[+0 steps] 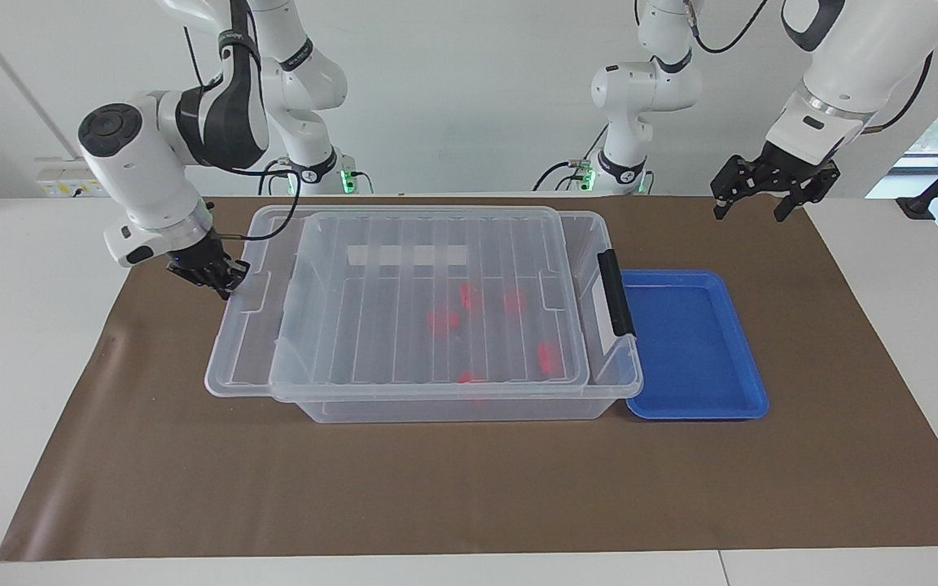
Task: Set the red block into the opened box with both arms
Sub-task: 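Push the clear lid back over the box with the right gripper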
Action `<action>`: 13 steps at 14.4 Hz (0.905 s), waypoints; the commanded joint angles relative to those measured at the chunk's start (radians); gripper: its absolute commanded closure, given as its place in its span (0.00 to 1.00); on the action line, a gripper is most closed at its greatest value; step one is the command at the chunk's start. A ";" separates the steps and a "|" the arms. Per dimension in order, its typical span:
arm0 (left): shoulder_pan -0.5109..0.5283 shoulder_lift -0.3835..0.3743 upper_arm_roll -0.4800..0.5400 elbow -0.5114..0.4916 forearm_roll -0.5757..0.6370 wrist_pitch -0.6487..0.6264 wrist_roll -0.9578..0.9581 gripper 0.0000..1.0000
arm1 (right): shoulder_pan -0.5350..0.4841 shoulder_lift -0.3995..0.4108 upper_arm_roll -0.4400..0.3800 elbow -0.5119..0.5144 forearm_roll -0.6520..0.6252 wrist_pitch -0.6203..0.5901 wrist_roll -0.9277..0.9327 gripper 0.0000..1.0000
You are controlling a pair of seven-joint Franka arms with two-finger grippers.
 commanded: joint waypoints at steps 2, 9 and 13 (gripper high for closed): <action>0.008 -0.022 0.001 -0.021 -0.016 -0.009 0.011 0.00 | 0.046 -0.027 0.002 -0.030 0.007 0.006 0.088 1.00; 0.008 -0.022 0.001 -0.021 -0.016 -0.009 0.011 0.00 | 0.102 -0.030 0.004 -0.032 0.007 0.008 0.185 1.00; 0.008 -0.024 0.001 -0.021 -0.016 -0.009 0.011 0.00 | 0.102 -0.030 0.005 -0.035 0.007 0.006 0.185 1.00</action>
